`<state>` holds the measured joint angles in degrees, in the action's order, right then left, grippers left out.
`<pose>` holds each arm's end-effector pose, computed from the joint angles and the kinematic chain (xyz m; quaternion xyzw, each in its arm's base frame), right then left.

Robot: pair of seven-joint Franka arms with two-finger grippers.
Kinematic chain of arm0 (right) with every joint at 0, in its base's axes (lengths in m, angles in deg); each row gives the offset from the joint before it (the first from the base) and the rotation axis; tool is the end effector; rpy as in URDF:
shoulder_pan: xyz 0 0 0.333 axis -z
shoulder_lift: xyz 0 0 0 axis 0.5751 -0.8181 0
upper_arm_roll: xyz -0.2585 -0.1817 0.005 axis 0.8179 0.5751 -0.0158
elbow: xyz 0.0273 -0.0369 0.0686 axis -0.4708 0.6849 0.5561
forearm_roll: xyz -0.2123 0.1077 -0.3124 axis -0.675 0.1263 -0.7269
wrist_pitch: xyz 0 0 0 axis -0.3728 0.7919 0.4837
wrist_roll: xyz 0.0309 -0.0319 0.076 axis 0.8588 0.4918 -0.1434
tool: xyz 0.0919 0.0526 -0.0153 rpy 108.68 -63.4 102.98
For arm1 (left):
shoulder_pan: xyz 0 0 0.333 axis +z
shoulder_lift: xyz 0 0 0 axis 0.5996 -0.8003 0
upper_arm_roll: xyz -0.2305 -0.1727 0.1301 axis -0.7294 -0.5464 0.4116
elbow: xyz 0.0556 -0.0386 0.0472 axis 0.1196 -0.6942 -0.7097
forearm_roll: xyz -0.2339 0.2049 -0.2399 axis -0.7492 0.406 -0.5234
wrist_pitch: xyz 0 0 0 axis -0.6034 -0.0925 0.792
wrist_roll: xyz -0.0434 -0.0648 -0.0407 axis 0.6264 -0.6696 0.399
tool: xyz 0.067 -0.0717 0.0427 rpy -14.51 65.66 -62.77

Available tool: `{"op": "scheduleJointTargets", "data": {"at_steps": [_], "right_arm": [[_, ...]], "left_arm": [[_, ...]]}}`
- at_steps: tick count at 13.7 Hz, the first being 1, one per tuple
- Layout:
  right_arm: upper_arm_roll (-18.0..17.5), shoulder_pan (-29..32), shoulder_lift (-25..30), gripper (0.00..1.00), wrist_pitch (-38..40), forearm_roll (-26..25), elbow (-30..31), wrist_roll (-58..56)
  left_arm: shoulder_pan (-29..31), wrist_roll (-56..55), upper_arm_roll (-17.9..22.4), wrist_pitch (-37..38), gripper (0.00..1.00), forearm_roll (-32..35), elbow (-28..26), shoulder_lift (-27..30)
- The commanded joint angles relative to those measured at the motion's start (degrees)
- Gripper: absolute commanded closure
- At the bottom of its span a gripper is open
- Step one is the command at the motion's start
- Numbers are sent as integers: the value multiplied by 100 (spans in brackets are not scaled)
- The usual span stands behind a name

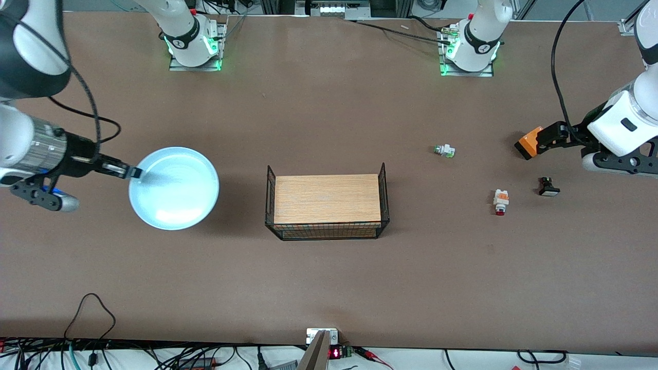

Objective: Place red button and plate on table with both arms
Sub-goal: 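Lift the plate out with the right gripper while the left gripper withdraws, then lower the blue plate onto the table with the right gripper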

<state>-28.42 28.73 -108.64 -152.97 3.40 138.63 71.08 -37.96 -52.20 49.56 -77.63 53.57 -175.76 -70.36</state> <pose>0.6441 0.0452 0.5283 -0.9834 0.1351 0.0884 0.0824 0.5845 -0.0299 0.5702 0.9994 -0.0314 -0.0078 0.0155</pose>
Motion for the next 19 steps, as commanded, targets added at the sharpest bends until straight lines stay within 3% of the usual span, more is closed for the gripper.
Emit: {"op": "scheduleJointTargets", "data": {"at_steps": [1,4,12,17,18,19], "right_arm": [[-106,40,-92,100,204,-688,89,-912],[-106,118,-93,100,-31,-945,641,-1171],[-124,558,56,100,-3359,-936,3672,-2373],[-124,831,-233,100,-4927,-919,4536,-3279],[-124,874,-269,92,-4963,-901,4528,-3350],[-132,875,-234,12,-4894,-823,4502,-3246]], "left_arm": [[-387,-195,203,-516,0,69,-1107,783],[-336,-143,150,-349,0,378,-1028,748],[-336,-143,132,-340,0,431,-887,643],[-336,-134,124,-261,0,431,-870,643],[-336,-125,132,-243,0,431,-870,643],[-336,-125,124,-243,0,431,-870,651]]}}
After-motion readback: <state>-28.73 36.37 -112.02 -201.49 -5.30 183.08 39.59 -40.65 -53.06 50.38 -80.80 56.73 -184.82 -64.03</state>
